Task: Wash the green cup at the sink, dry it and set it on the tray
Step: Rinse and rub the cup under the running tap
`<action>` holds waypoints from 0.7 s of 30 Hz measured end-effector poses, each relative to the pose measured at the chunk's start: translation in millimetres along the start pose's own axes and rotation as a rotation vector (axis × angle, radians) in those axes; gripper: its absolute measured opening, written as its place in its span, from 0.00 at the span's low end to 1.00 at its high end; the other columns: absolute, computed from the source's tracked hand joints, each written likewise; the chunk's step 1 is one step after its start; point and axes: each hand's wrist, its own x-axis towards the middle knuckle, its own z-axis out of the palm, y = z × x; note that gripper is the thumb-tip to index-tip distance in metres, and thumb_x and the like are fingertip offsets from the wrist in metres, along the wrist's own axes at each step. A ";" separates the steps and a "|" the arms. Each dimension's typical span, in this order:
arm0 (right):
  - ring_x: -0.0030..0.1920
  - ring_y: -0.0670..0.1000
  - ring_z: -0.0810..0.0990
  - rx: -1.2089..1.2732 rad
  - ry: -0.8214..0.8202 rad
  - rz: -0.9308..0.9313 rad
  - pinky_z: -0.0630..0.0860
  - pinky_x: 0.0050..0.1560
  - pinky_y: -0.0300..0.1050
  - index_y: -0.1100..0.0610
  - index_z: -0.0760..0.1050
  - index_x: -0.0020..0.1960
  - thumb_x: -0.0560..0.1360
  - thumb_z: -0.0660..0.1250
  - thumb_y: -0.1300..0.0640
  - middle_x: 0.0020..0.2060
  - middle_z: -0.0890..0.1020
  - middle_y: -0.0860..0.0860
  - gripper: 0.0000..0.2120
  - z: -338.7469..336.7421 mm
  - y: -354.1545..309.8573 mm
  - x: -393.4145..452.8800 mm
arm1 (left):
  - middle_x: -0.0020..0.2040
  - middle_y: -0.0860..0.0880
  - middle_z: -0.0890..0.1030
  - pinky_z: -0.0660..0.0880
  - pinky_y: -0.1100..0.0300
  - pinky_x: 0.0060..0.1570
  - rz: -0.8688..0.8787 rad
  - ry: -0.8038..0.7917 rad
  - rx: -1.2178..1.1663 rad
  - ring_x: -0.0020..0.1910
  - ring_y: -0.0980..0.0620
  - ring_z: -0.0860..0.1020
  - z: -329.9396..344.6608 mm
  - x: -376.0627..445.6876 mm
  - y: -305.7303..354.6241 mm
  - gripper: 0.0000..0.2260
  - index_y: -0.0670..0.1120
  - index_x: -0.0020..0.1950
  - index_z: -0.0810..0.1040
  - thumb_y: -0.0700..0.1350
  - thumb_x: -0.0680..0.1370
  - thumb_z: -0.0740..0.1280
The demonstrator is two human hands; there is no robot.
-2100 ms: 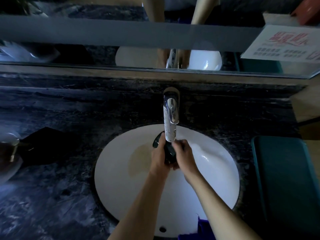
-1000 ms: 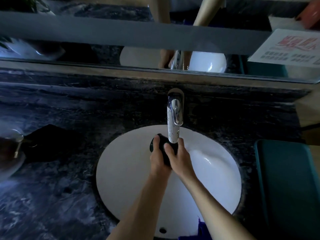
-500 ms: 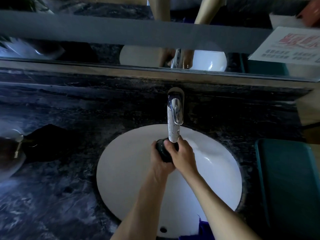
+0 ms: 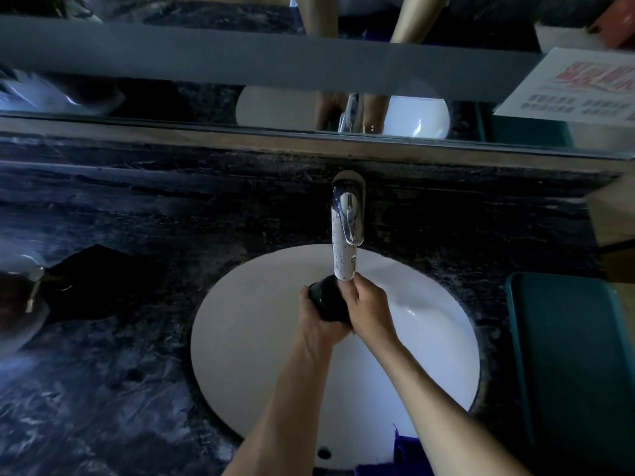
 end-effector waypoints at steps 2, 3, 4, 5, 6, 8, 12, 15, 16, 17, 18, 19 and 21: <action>0.53 0.54 0.79 -0.117 -0.119 -0.034 0.78 0.54 0.53 0.51 0.75 0.61 0.76 0.67 0.41 0.51 0.80 0.54 0.19 -0.1 -2.1 -6.3 | 0.38 0.38 0.85 0.74 0.47 0.42 0.018 0.017 -0.002 0.46 0.39 0.78 0.6 -0.7 2.4 0.28 0.40 0.52 0.79 0.63 0.81 0.56; 0.54 0.53 0.78 -0.159 -0.130 -0.027 0.77 0.56 0.53 0.48 0.73 0.64 0.74 0.66 0.36 0.53 0.80 0.53 0.24 1.0 -2.3 -8.1 | 0.35 0.38 0.85 0.75 0.48 0.40 0.022 0.021 0.002 0.45 0.40 0.79 -1.5 3.7 2.0 0.28 0.39 0.50 0.79 0.64 0.82 0.55; 0.54 0.53 0.78 -0.179 -0.090 -0.020 0.77 0.55 0.53 0.47 0.73 0.63 0.73 0.65 0.34 0.53 0.80 0.52 0.25 1.5 -4.0 -9.4 | 0.33 0.39 0.85 0.77 0.49 0.39 0.014 0.011 0.013 0.45 0.40 0.79 -1.9 3.3 0.2 0.29 0.39 0.49 0.79 0.63 0.82 0.54; 0.52 0.54 0.79 -0.156 -0.032 -0.020 0.78 0.52 0.53 0.47 0.74 0.59 0.73 0.63 0.33 0.51 0.82 0.52 0.22 2.4 -3.2 -8.6 | 0.33 0.39 0.86 0.78 0.50 0.38 0.006 -0.009 0.025 0.45 0.40 0.79 -2.3 4.3 -2.2 0.29 0.39 0.49 0.80 0.63 0.82 0.54; 0.49 0.55 0.80 -0.110 0.022 -0.004 0.79 0.49 0.53 0.48 0.75 0.55 0.76 0.62 0.36 0.47 0.83 0.52 0.18 1.3 -4.8 -7.4 | 0.34 0.39 0.86 0.78 0.50 0.40 -0.008 -0.020 0.026 0.46 0.40 0.80 -0.8 1.9 -4.2 0.28 0.39 0.49 0.80 0.63 0.82 0.54; 0.45 0.59 0.81 -0.013 0.049 0.034 0.78 0.46 0.54 0.53 0.75 0.49 0.81 0.61 0.45 0.42 0.84 0.55 0.12 -1.2 -2.4 -1.8 | 0.40 0.38 0.86 0.76 0.46 0.44 -0.047 -0.016 0.000 0.48 0.40 0.80 -1.7 4.4 -3.3 0.28 0.39 0.51 0.81 0.63 0.81 0.56; 0.52 0.57 0.80 -0.055 -0.081 -0.060 0.78 0.52 0.54 0.52 0.75 0.59 0.80 0.63 0.45 0.49 0.81 0.55 0.13 -3.6 0.6 -2.6 | 0.43 0.38 0.84 0.74 0.44 0.46 -0.026 0.026 0.032 0.47 0.38 0.79 -0.8 8.6 6.5 0.30 0.37 0.50 0.80 0.65 0.81 0.56; 0.55 0.54 0.78 -0.162 -0.080 -0.031 0.78 0.55 0.55 0.44 0.70 0.64 0.74 0.61 0.33 0.55 0.80 0.51 0.24 -1.8 -3.7 -7.9 | 0.34 0.40 0.84 0.74 0.48 0.43 0.073 0.032 0.164 0.44 0.41 0.78 -3.4 20.1 2.9 0.29 0.40 0.46 0.79 0.64 0.82 0.53; 0.54 0.55 0.79 -0.145 -0.044 -0.012 0.78 0.54 0.56 0.44 0.71 0.60 0.75 0.59 0.33 0.53 0.82 0.52 0.20 -1.2 -4.8 -7.4 | 0.36 0.41 0.83 0.74 0.50 0.43 0.109 0.027 0.202 0.44 0.42 0.79 -2.2 19.8 -0.5 0.28 0.41 0.45 0.79 0.64 0.82 0.53; 0.52 0.58 0.81 -0.100 -0.008 0.015 0.79 0.51 0.58 0.46 0.71 0.55 0.78 0.58 0.35 0.49 0.83 0.52 0.16 -2.2 -6.0 -5.1 | 0.39 0.42 0.82 0.75 0.51 0.44 0.143 0.012 0.222 0.44 0.43 0.79 -3.3 22.4 -3.8 0.27 0.42 0.45 0.79 0.64 0.81 0.54; 0.50 0.60 0.81 -0.047 0.009 0.051 0.79 0.49 0.60 0.47 0.71 0.50 0.80 0.56 0.39 0.45 0.83 0.53 0.13 -3.1 -6.0 -2.0 | 0.42 0.42 0.82 0.75 0.52 0.45 0.183 -0.005 0.230 0.45 0.44 0.80 -4.2 22.3 -5.9 0.26 0.43 0.45 0.79 0.64 0.81 0.57; 0.49 0.62 0.81 -0.006 0.000 0.073 0.80 0.49 0.60 0.48 0.70 0.48 0.82 0.55 0.42 0.42 0.81 0.53 0.11 -4.3 -5.2 1.2 | 0.44 0.42 0.82 0.76 0.51 0.47 0.254 0.012 0.248 0.45 0.44 0.81 -7.6 25.9 -6.2 0.25 0.43 0.47 0.80 0.65 0.80 0.60; 0.53 0.58 0.80 0.039 -0.093 0.038 0.78 0.53 0.54 0.48 0.72 0.54 0.83 0.58 0.46 0.47 0.77 0.52 0.08 -6.5 -2.4 0.0 | 0.51 0.41 0.84 0.79 0.49 0.53 0.418 0.037 0.310 0.50 0.44 0.83 -13.5 35.0 -5.4 0.28 0.42 0.52 0.82 0.68 0.75 0.68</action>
